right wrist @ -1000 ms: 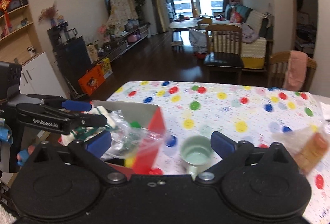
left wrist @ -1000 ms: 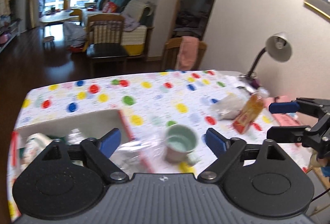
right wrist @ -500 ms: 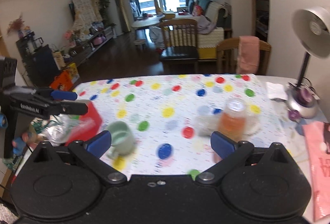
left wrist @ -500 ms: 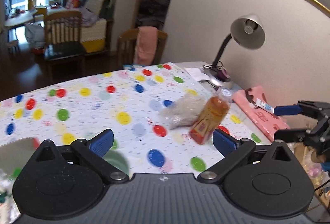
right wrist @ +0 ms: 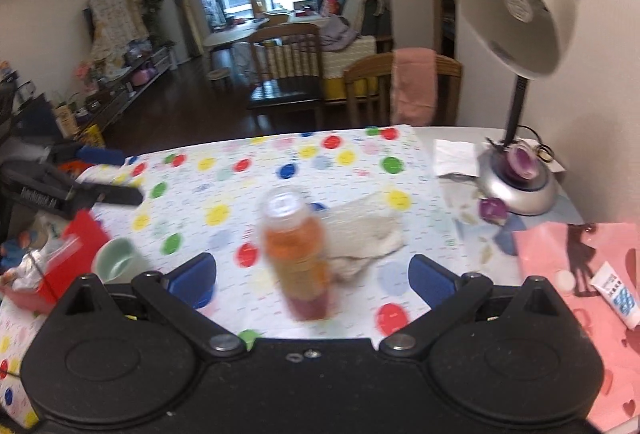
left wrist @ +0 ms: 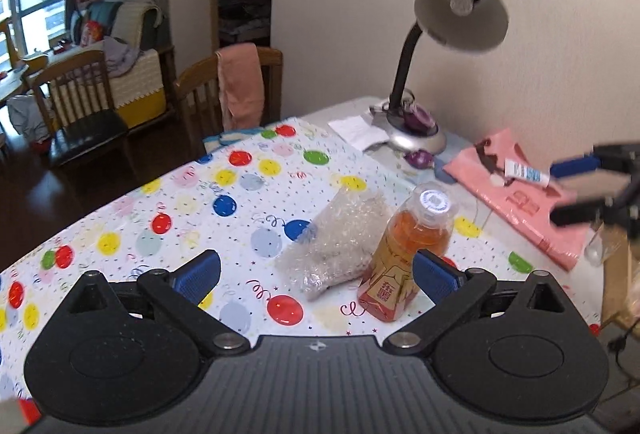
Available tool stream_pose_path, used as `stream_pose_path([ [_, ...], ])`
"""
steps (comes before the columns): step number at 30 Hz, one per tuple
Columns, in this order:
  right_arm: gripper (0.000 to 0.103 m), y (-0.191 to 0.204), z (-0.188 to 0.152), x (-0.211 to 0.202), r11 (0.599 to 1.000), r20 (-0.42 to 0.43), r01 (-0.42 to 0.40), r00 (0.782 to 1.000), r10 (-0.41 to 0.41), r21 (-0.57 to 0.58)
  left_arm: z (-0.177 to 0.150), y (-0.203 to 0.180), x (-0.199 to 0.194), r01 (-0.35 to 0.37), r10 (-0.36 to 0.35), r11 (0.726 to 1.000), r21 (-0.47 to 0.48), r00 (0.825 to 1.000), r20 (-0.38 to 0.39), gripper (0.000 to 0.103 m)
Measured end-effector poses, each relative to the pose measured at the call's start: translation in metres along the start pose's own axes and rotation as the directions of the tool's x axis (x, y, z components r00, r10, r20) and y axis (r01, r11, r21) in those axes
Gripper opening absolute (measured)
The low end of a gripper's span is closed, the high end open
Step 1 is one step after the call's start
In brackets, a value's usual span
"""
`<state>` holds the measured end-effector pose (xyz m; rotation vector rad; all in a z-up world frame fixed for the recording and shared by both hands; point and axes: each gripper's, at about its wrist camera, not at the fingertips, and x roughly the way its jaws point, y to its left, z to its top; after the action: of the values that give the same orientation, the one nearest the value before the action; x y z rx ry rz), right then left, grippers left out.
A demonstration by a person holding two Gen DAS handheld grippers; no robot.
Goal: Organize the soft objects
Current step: 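Move both grippers back toward the bubble wrap and white towel, then grasp the bubble wrap with the left gripper while the right gripper grasps the white towel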
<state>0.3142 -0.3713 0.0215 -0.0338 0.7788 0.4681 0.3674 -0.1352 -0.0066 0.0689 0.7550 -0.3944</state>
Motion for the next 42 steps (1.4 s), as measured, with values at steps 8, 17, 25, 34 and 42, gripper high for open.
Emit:
stream_pose_path([
  [8,0.102,-0.067,0.015,0.052,0.999,-0.062,0.002,0.998,0.001,0.039,0.021,0.021,0.076,0.002,0.0,1.0,0.019,0.994,-0.109,0.103],
  [17,0.101,-0.104,0.013,0.112,0.998,-0.156,0.009,0.988,0.0,0.057,0.039,0.046,0.157,0.076,-0.078,0.997,-0.019,0.968,-0.237,0.103],
  [25,0.099,-0.117,0.01,0.152,0.998,-0.206,0.004,0.979,0.01,0.07,0.037,0.046,0.221,0.146,-0.17,0.985,-0.096,0.924,-0.343,0.103],
  [34,0.098,-0.123,0.005,0.178,0.997,-0.228,-0.011,0.973,0.03,0.082,0.017,0.039,0.263,0.162,-0.212,0.975,-0.152,0.88,-0.425,0.102],
  [42,0.097,-0.131,0.003,0.199,0.994,-0.236,-0.013,0.971,0.039,0.11,0.007,0.032,0.268,0.128,-0.165,0.985,-0.114,0.89,-0.425,0.067],
])
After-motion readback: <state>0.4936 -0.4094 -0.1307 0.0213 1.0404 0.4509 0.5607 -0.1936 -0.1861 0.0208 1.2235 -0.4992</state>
